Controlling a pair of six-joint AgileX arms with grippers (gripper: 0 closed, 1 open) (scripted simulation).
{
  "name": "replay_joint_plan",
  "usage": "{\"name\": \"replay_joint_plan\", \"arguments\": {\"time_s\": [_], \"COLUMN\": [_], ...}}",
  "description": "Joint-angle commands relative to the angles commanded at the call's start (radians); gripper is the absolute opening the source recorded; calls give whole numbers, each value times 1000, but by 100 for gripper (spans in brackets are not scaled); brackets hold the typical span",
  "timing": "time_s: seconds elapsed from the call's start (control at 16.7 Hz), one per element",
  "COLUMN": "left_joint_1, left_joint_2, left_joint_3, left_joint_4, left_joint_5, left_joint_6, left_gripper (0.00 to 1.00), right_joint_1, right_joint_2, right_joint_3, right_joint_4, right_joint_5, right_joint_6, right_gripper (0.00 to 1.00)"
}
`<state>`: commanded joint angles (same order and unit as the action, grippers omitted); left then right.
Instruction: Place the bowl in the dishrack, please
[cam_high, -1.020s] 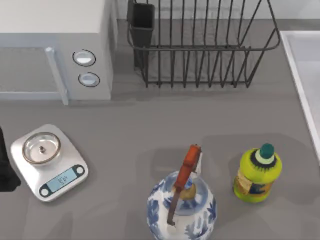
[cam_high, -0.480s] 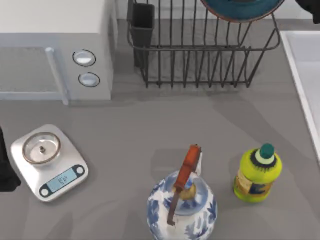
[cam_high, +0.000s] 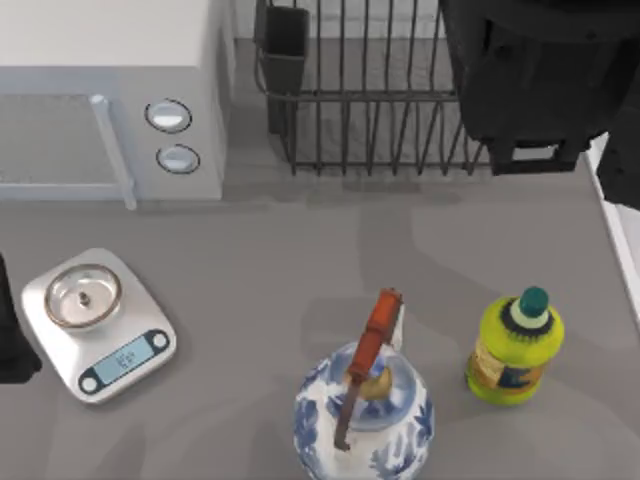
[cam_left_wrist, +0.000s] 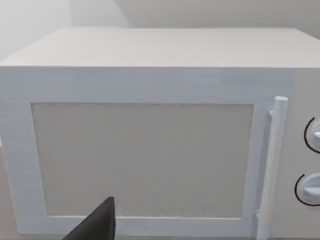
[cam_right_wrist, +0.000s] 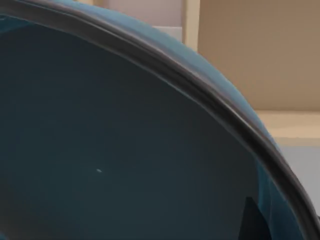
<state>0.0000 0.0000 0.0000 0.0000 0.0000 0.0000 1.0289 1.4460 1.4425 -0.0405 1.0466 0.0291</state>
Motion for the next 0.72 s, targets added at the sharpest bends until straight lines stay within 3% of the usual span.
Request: {"name": "replay_joint_plan", "arguments": {"time_s": [0.48,0.72], "left_joint_1": [0,0], "left_joint_2": [0,0], "left_joint_3": [0,0], "left_joint_4": [0,0], "left_joint_5": [0,0], "left_joint_6": [0,0], "left_gripper": [100,100], "right_joint_1": [-5,-93], "right_joint_2": [14,152], "right_joint_3": [-2,-14], "right_joint_4": [29,180], "right_joint_5": [5,-65], "right_joint_6": [3,2], "right_gripper": [0,0]}}
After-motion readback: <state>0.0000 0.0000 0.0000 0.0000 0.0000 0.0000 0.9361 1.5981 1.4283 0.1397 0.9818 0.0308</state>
